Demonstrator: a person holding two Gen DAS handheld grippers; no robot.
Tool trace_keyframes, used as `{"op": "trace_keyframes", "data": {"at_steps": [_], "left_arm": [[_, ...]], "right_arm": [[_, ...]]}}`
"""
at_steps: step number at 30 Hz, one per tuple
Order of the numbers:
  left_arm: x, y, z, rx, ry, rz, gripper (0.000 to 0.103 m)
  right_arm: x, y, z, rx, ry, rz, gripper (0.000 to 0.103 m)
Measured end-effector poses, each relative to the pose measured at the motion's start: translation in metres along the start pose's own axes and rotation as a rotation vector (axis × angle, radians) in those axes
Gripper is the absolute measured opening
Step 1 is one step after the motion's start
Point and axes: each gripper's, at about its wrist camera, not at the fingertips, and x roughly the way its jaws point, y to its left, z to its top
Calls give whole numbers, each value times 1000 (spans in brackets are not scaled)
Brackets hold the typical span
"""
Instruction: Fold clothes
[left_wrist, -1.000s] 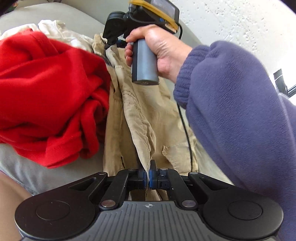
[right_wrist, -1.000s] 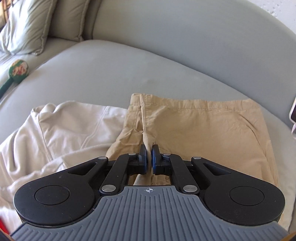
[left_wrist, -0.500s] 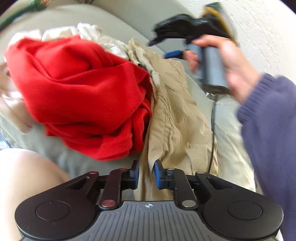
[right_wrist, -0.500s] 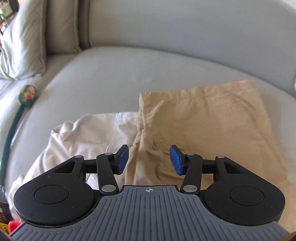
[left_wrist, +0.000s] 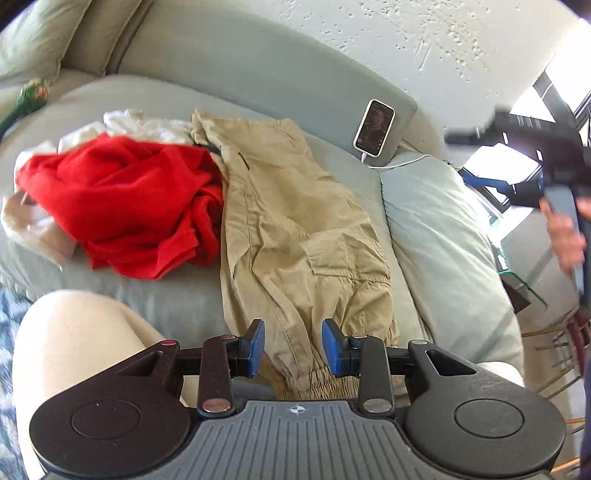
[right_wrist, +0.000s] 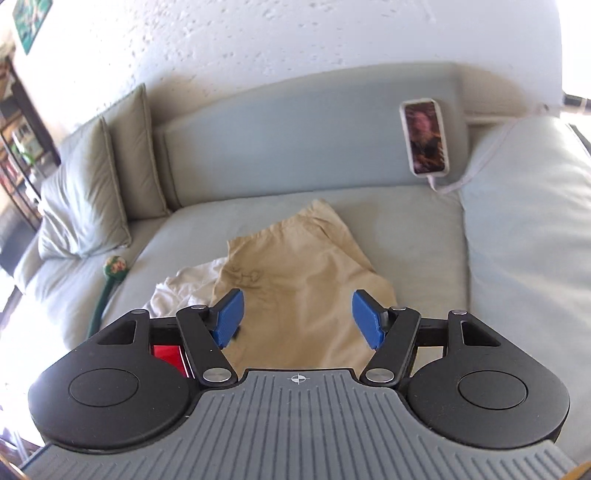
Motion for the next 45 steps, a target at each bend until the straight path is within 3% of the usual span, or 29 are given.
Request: {"op": "trace_keyframes", "data": {"at_steps": [4, 5, 6, 8, 13, 15, 16, 17, 19, 20, 24, 26, 29, 33, 34, 39, 42, 45], "left_arm": [[23, -15, 17, 60, -93, 39, 28], [29, -19, 22, 72, -116, 44, 26], [35, -23, 27, 86, -137, 50, 24], [51, -35, 37, 142, -167, 87, 13], [100, -47, 57, 252, -172, 201, 8], [123, -35, 61, 232, -115, 299, 6], [135, -25, 61, 221, -62, 388, 3], [142, -13, 61, 196, -25, 432, 5], [141, 4, 59, 137, -21, 398, 10], [139, 12, 58, 112, -21, 383, 10], [114, 9, 58, 100, -40, 356, 10], [92, 2, 52, 103, -75, 325, 11], [62, -19, 39, 140, -148, 245, 13], [52, -48, 20, 217, -184, 122, 14], [60, -53, 15, 240, -157, 127, 16], [115, -28, -3, 191, 60, 316, 12], [100, -30, 1, 176, 50, 306, 12], [75, -36, 5, 155, -10, 260, 12]], "right_arm": [[9, -32, -49, -8, 45, -31, 67], [17, -35, -61, -34, 49, -34, 61], [26, -37, -72, -61, 52, -37, 42], [44, -37, -88, -114, 57, -35, 17], [77, -23, -101, -179, 7, 33, 16], [96, -19, -102, -238, -5, 18, 16], [106, -19, -104, -267, -7, -2, 17], [117, -20, -108, -314, 8, -43, 16], [143, -28, -118, -416, 76, -159, 15], [146, -35, -122, -432, 65, -171, 21], [120, -61, -109, -256, 70, -128, 21], [102, -64, -104, -236, 52, -123, 23], [72, -57, -105, -207, 15, -46, 24], [58, -33, -115, -227, -2, 9, 24], [65, -29, -120, -243, 23, -5, 24], [95, -13, -146, -302, 132, -63, 25], [91, -17, -150, -285, 142, -79, 24], [68, -15, -145, -289, 134, -99, 27]]}}
